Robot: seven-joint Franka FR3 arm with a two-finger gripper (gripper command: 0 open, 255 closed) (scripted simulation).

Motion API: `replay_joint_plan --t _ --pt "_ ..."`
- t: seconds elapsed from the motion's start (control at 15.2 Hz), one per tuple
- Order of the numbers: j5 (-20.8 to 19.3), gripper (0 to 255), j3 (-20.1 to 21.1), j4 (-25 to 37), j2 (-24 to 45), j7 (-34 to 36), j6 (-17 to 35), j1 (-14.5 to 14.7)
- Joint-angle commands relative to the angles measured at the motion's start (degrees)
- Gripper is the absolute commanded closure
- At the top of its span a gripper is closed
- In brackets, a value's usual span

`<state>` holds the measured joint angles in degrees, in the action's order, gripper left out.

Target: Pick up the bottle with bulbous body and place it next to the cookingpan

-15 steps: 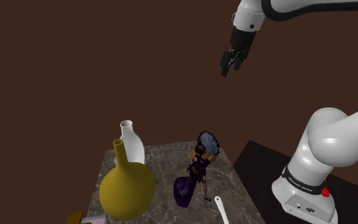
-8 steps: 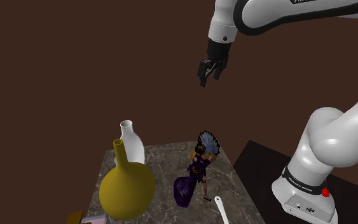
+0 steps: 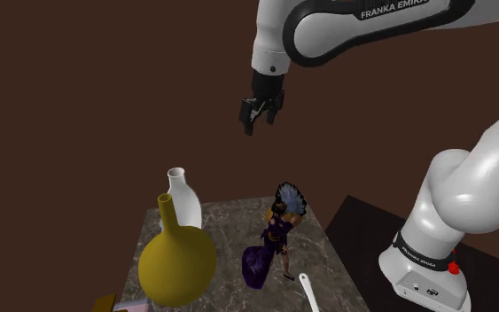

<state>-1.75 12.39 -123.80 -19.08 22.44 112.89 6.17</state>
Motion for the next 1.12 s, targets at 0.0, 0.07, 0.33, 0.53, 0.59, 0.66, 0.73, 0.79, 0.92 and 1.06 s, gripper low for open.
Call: replay_joint_plan --t 0.0,0.07,0.33,0.53,0.59,0.66,0.73,0.79,0.92,1.06 --pt "-0.3 0 1.6 2.4 4.0 2.0 1.2 0.5" --pt "-0.5 0 2.3 3.7 5.8 2.8 1.7 0.8" --pt "-2.1 0 4.8 9.4 13.6 6.2 3.1 1.8" --pt "-3.7 0 6.3 14.4 19.6 8.7 3.5 3.0" --pt "-4.4 0 6.8 16.2 21.7 9.6 3.5 3.4" --pt "-5.1 0 7.2 18.1 23.8 10.4 3.5 3.9" --pt "-5.7 0 7.5 20.1 25.9 11.2 3.4 4.5" --pt "-6.5 0 7.8 22.1 28.0 12.0 3.3 5.1" --pt "-7.9 0 8.2 26.5 32.4 13.4 2.8 6.4" --pt "-9.3 0 8.5 31.3 36.8 14.7 2.0 8.0"
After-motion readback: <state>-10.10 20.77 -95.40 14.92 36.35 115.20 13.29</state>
